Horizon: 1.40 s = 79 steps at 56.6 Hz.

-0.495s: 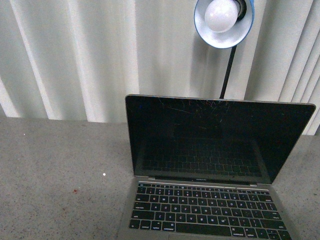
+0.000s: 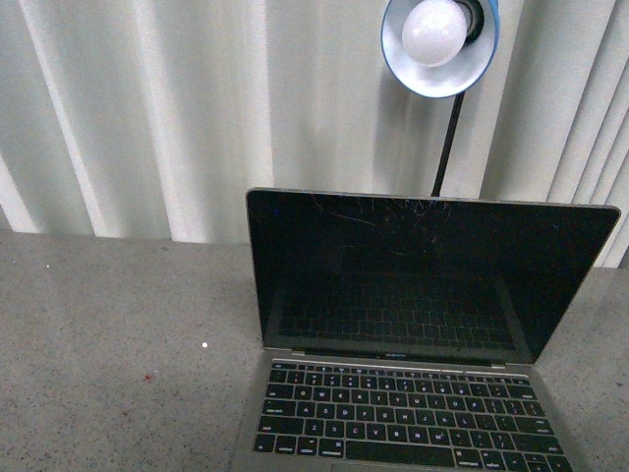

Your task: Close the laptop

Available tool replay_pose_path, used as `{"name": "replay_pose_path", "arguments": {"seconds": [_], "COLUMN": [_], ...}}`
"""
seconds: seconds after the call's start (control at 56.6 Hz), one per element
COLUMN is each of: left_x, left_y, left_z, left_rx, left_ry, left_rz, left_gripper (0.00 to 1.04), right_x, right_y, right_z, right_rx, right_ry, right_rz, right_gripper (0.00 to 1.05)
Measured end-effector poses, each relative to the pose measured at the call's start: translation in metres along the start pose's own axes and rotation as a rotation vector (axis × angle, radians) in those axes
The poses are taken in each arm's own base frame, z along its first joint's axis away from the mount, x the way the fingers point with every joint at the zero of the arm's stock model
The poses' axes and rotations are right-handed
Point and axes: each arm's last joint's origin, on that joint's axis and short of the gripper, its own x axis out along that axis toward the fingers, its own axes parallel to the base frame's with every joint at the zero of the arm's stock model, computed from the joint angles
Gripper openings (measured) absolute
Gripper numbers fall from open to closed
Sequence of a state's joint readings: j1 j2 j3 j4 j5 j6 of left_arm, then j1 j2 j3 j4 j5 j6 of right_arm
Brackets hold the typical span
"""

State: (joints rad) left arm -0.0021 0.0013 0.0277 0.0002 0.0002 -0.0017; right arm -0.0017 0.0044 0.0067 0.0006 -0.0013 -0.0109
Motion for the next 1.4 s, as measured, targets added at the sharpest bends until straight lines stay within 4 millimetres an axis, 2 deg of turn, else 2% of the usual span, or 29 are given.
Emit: {"name": "replay_pose_path", "arguments": {"seconds": [0.972,0.99,1.078,1.113,1.149,1.202,1.308,1.396], "left_x": [0.000,0.000,0.003,0.005,0.009,0.015,0.028,0.045], "left_y": [0.000,0.000,-0.001,0.000,0.000,0.000,0.001,0.001], "left_z": [0.000,0.000,-0.004,-0.005,-0.006,0.001,0.015,0.019], "left_rx": [0.000,-0.005,-0.056,-0.046,-0.046,-0.071,-0.100,-0.102], "left_ry": [0.000,0.007,0.259,0.309,0.327,0.294,0.218,0.193], "left_rz": [0.002,0.013,0.262,0.358,0.395,0.409,0.392,0.353], "left_gripper": [0.98,0.98,0.98,0.98,0.98,0.98,0.98,0.98], "right_x": [0.000,0.000,0.000,0.001,0.004,0.013,0.029,0.050], "right_y": [0.000,0.000,0.000,0.000,-0.002,-0.006,-0.013,-0.023], "right_z": [0.000,0.000,0.000,0.003,0.009,0.016,0.018,0.022], "right_rx": [0.000,0.000,-0.002,-0.039,-0.092,-0.157,-0.205,-0.235], "right_ry": [0.000,0.000,0.000,-0.029,-0.075,-0.121,-0.140,-0.138], "right_rz": [0.000,0.000,-0.005,-0.076,-0.189,-0.244,-0.237,-0.220], "right_gripper": [0.97,0.97,0.97,0.97,0.97,0.97,0.97,0.97]}}
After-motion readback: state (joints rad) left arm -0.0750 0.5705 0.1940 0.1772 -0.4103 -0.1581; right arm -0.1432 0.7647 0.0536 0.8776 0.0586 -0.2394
